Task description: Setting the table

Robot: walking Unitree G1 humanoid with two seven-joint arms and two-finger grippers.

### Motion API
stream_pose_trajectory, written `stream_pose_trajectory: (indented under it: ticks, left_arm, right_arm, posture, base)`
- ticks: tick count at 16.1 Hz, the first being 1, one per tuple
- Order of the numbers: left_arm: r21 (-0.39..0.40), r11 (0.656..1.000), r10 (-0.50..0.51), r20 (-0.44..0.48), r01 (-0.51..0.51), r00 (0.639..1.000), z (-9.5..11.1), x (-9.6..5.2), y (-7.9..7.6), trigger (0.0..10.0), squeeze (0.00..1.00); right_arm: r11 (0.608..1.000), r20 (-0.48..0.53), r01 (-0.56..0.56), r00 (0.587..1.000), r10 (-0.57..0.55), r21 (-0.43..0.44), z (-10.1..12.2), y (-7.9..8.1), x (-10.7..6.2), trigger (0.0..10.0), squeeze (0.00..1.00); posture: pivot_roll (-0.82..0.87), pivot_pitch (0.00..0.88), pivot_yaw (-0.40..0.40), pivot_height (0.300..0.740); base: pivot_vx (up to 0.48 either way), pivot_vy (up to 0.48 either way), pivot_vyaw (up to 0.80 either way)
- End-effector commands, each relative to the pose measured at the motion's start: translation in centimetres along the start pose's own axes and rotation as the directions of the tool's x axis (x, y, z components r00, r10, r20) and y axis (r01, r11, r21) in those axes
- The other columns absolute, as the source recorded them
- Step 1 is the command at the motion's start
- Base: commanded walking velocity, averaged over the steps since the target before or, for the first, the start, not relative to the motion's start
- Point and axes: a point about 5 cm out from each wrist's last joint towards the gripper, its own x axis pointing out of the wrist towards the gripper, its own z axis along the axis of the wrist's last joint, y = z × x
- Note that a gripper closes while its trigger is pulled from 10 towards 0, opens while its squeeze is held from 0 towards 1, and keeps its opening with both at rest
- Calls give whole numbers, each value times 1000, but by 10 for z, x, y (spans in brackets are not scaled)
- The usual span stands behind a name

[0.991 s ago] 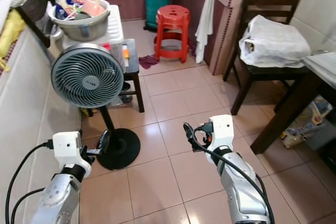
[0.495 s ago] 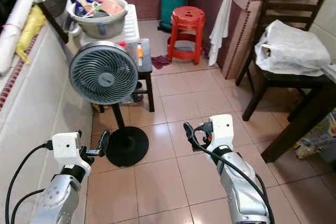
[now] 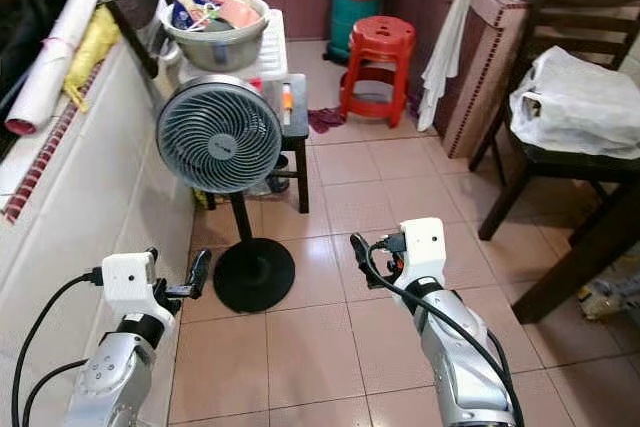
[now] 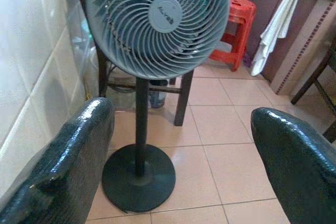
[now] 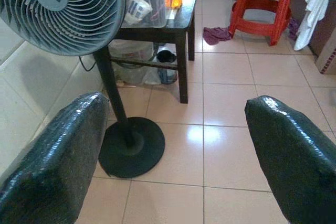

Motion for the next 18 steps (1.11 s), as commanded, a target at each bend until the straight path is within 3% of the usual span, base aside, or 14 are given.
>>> stream_pose_trajectory:
  ticks: [1,18]
  left_arm:
    - [4,1000,12,-11,-12,1000,-3,-1,2,10000,0]
    - [4,1000,12,-11,-12,1000,-3,-1,2,10000,0]
  right_arm:
    - [1000,10,-1,1000,1,-8,4,0,0,10000,0]
    - [1000,10,-1,1000,1,-8,4,0,0,10000,0]
  posture:
    - [-73,56,21,740]
    - [-73,56,21,740]
  base:
    - [0,0,0]
    - [0,0,0]
